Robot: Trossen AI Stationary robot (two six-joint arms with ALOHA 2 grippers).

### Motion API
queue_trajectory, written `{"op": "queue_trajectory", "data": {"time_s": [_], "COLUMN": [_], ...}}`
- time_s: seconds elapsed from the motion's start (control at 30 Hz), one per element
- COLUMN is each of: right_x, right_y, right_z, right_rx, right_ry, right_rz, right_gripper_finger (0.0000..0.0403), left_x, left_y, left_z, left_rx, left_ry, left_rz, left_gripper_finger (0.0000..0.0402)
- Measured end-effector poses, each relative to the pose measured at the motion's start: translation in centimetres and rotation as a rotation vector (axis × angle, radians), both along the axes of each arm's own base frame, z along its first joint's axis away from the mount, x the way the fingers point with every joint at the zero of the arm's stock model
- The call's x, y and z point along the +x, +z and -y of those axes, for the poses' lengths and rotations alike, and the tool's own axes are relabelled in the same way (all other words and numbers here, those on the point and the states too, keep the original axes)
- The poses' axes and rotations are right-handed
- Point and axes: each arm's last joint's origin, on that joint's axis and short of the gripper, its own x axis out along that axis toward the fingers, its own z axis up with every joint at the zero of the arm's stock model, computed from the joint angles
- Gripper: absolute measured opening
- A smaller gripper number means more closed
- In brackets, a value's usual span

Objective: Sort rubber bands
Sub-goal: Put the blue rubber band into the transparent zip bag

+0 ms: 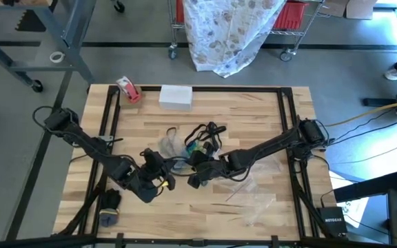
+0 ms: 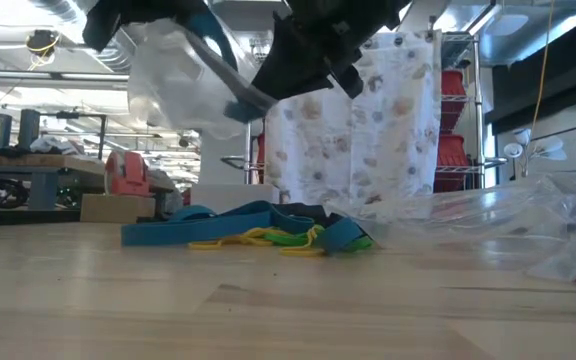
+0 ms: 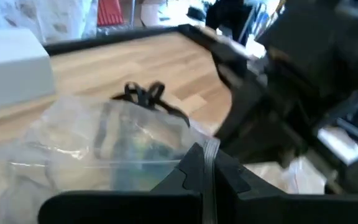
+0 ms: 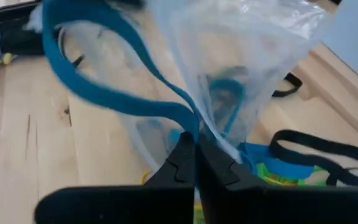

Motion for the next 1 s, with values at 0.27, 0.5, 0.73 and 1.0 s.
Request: {"op": "queue_trajectory", "data": {"time_s": [0.27,0.5,0.73,1.0], "right_x": [0.0,0.2,0.2,0.3], "right_y": [-0.2,-0.4,-0.6,-0.6], "right_z": [0.9,1.0,0.9,1.7], "right_rx": [0.055,0.082,0.091,0.044], "right_ry": [-0.102,-0.079,-0.056,-0.107], "right_rz": [0.005,-0.008,-0.025,-0.016], "right_gripper_finger": [0.0,0.0,0.0,0.0], "left_x": [0.2,1.0,1.1,1.6], "left_y": [-1.5,-0.5,0.0,-2.3], "left_z": [1.1,1.5,0.5,1.2], "left_rx": [-0.045,-0.017,0.081,-0.052], "left_ry": [-0.028,-0.046,-0.006,-0.028], "left_rz": [-0.027,0.055,0.03,0.003], "left_gripper_finger": [0.0,0.0,0.0,0.0]}}
